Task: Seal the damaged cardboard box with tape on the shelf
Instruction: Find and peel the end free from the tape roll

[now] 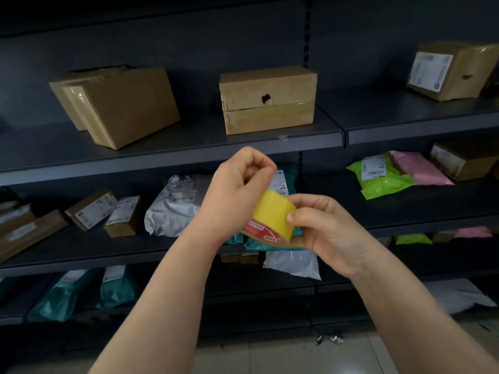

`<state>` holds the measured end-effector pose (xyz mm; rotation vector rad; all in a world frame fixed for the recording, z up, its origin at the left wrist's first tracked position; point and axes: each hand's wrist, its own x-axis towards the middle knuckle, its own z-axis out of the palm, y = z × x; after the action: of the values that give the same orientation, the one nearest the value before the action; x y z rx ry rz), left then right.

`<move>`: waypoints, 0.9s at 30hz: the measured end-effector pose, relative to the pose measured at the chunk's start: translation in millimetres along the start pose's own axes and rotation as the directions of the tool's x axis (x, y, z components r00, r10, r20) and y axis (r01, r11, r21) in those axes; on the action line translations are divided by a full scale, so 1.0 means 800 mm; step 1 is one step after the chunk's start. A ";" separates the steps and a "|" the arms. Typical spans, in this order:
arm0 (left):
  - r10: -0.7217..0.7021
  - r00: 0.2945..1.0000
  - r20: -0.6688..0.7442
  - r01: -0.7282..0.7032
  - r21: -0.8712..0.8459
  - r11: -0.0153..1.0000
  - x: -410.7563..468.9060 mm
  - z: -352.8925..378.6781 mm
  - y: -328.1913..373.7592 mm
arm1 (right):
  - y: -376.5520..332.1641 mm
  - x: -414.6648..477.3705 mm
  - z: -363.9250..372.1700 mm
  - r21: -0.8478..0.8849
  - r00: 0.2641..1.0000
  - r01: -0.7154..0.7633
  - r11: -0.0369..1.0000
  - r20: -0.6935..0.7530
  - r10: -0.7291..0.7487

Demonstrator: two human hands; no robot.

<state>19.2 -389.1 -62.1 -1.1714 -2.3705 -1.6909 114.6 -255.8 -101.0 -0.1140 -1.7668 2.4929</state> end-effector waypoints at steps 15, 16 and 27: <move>-0.256 0.958 0.126 0.284 -0.347 0.894 0.007 -0.018 -0.020 | -0.005 0.001 0.007 0.102 0.995 0.095 0.990 -0.012 -0.094; -0.300 0.945 0.131 0.328 -0.415 0.849 0.006 -0.014 -0.025 | -0.004 0.002 0.008 0.088 0.996 0.088 0.992 0.002 -0.088; 0.262 0.963 0.058 -0.266 0.327 0.907 0.005 0.004 -0.015 | -0.001 0.010 0.027 -0.151 0.971 0.101 0.983 -0.199 -0.130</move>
<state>11.2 -385.8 -71.6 -1.3629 -2.2565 -1.1499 104.5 -275.0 -93.2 -0.2626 -1.8028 2.1874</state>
